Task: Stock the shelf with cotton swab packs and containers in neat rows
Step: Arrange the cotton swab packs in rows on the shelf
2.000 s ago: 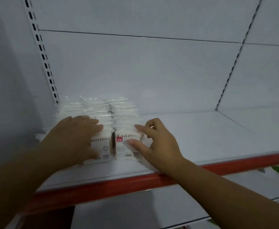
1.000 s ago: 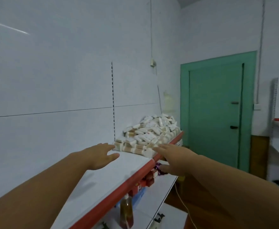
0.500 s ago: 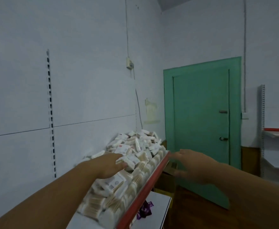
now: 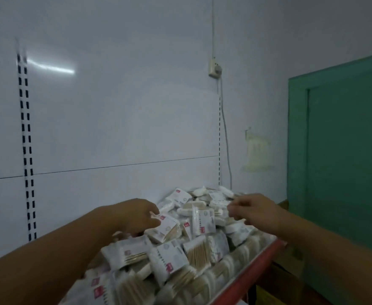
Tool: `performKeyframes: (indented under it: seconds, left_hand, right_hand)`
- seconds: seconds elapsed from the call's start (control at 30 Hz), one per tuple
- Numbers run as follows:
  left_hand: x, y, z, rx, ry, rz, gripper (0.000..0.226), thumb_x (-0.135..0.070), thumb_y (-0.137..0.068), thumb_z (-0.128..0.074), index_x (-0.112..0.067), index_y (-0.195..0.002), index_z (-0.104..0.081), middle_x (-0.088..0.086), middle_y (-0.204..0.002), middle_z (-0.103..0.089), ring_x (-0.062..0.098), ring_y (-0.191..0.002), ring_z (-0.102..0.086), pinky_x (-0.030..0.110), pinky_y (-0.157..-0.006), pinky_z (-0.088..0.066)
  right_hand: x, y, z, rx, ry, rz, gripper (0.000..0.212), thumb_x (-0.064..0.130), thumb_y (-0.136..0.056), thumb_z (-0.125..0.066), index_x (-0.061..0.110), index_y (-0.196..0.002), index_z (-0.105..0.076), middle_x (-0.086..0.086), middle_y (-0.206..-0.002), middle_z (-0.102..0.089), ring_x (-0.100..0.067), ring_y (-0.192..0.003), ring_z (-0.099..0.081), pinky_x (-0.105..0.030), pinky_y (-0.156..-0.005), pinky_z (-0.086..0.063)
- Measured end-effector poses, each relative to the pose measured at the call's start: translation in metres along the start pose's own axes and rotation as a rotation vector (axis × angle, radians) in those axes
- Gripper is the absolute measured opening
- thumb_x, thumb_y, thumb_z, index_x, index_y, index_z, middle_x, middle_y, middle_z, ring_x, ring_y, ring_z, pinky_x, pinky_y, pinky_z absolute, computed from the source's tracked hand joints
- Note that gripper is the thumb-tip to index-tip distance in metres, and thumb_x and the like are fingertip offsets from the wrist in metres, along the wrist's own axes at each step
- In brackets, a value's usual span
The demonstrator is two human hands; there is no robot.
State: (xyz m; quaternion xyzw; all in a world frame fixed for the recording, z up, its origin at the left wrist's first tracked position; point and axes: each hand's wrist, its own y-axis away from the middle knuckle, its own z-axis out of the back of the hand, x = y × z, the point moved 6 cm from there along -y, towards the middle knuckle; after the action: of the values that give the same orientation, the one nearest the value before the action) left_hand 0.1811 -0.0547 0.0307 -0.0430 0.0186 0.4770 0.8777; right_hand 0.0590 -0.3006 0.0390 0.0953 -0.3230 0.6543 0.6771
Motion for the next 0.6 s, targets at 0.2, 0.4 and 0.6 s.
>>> performKeyframes:
  seconds: [0.2,0.4,0.6]
  left_hand:
    - [0.026,-0.038,0.009,-0.034,0.025,0.06,0.043,-0.051,-0.094,-0.049,-0.032,-0.132,-0.051,-0.008,-0.124,-0.06,0.004,-0.098,-0.053,0.019,-0.087,-0.041]
    - [0.06,-0.078,0.016,-0.141,0.124,0.092,0.034,-0.041,-0.096,-0.049,-0.028,-0.127,-0.057,-0.005,-0.121,-0.063,0.005,-0.098,-0.057,0.019,-0.087,-0.041]
    - [0.081,-0.094,0.017,-0.261,0.172,0.211,0.027,-0.037,-0.096,-0.05,-0.025,-0.116,-0.064,-0.01,-0.103,-0.064,0.006,-0.087,-0.059,0.019,-0.078,-0.043]
  right_hand:
    - [0.04,-0.111,-0.048,0.049,-0.044,0.256,0.013,0.025,-0.087,-0.064,0.019,-0.094,-0.072,0.01,-0.086,-0.068,-0.007,-0.079,-0.064,-0.022,-0.075,-0.052]
    - [0.057,-0.192,-0.115,0.228,0.225,0.422,0.03,0.024,-0.085,-0.067,0.023,-0.115,-0.066,0.007,-0.116,-0.059,-0.01,-0.104,-0.055,-0.016,-0.082,-0.04]
    - [0.07,-0.232,-0.153,0.463,0.588,0.61,0.031,0.026,-0.084,-0.069,0.016,-0.113,-0.067,0.001,-0.129,-0.057,-0.017,-0.117,-0.05,-0.032,-0.098,-0.042]
